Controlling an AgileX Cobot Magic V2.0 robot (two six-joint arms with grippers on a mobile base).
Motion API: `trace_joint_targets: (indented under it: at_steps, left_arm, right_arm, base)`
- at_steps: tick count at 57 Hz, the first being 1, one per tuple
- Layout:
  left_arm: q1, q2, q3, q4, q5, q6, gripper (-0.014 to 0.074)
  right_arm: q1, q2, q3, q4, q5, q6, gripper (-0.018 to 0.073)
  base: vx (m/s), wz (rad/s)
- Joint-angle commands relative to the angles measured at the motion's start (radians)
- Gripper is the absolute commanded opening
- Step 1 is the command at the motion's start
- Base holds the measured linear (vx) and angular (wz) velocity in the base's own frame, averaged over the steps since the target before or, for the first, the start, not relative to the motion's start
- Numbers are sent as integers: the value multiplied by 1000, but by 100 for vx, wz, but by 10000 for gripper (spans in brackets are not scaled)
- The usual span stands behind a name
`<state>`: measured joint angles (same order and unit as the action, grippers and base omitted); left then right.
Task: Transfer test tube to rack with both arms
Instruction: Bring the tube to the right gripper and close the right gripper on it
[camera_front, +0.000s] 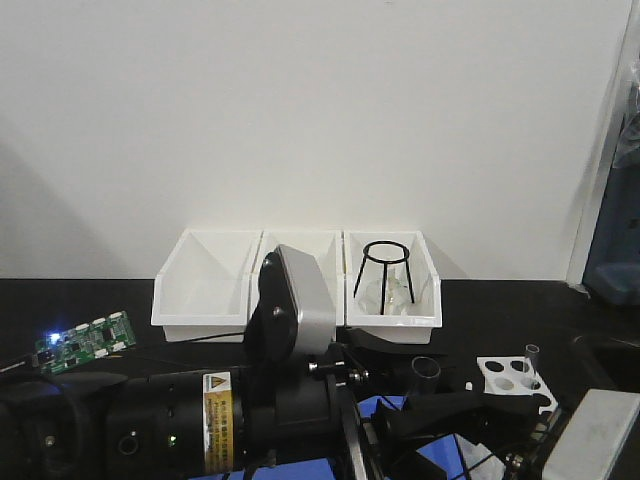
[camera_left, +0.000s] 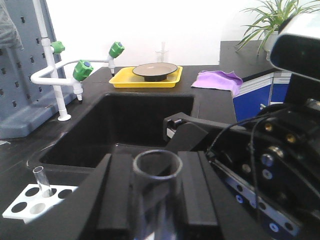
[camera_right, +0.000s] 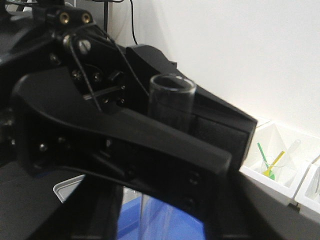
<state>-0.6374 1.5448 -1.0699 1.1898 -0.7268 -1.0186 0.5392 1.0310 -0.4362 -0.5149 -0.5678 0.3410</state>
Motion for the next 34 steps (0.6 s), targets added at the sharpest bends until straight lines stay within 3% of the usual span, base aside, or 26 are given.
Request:
trace_joint_targets:
  at_steps: [1, 22, 34]
  left_arm:
    - [-9, -34, -33, -63, -58, -7, 1]
    - [-9, -34, -33, -63, -72, -7, 4]
    - [-9, -34, -33, -63, -62, -7, 46]
  right_arm:
    - [0, -11, -34, 16, -87, -3, 312]
    - [0, -11, -34, 16, -87, -3, -14]
    - [0, -11, -34, 16, -87, -3, -12]
  base:
    - [0, 0]
    - [0, 0]
    - [0, 0]
